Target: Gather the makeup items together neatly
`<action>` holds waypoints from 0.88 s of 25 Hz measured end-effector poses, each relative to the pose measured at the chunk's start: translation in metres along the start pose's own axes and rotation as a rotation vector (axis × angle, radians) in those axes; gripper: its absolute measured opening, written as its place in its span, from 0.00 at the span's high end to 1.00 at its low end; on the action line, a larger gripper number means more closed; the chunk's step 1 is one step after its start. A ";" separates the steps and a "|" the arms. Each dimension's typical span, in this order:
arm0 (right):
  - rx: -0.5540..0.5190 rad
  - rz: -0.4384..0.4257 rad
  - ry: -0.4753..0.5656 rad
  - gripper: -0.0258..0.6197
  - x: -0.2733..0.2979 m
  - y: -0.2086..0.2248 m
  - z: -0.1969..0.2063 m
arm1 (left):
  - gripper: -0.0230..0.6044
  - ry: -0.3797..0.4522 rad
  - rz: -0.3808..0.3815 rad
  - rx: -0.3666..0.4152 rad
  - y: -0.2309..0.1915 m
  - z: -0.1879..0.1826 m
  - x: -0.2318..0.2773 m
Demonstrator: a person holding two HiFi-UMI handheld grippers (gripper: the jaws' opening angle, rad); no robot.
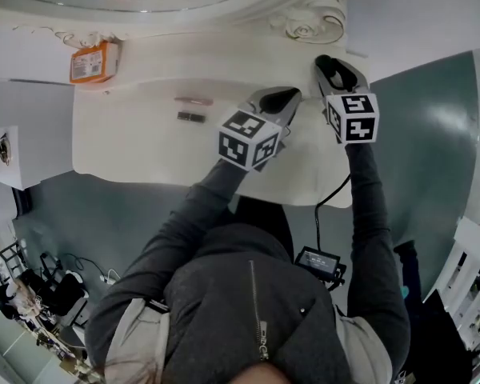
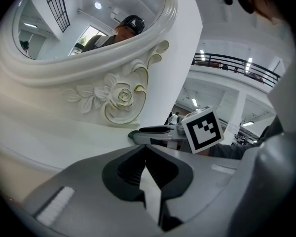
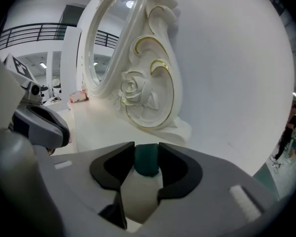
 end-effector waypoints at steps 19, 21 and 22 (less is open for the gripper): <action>-0.086 0.102 -0.005 0.90 -0.013 -0.017 -0.009 | 0.95 0.010 0.006 0.002 -0.006 0.002 -0.021; -0.103 0.109 -0.006 0.90 -0.017 -0.024 -0.013 | 0.95 0.008 0.013 0.004 -0.011 0.001 -0.027; -0.107 0.111 -0.009 0.90 -0.019 -0.028 -0.015 | 0.95 0.006 0.018 0.005 -0.013 0.000 -0.029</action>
Point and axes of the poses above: the fingertips, and each gripper's own axes: x forward along the fingers, y to its right, z out of its underside, the point moved 10 cm from there along -x, backward along the fingers, and after that the axes turned 9 degrees about -z, right-handed, at the moved point
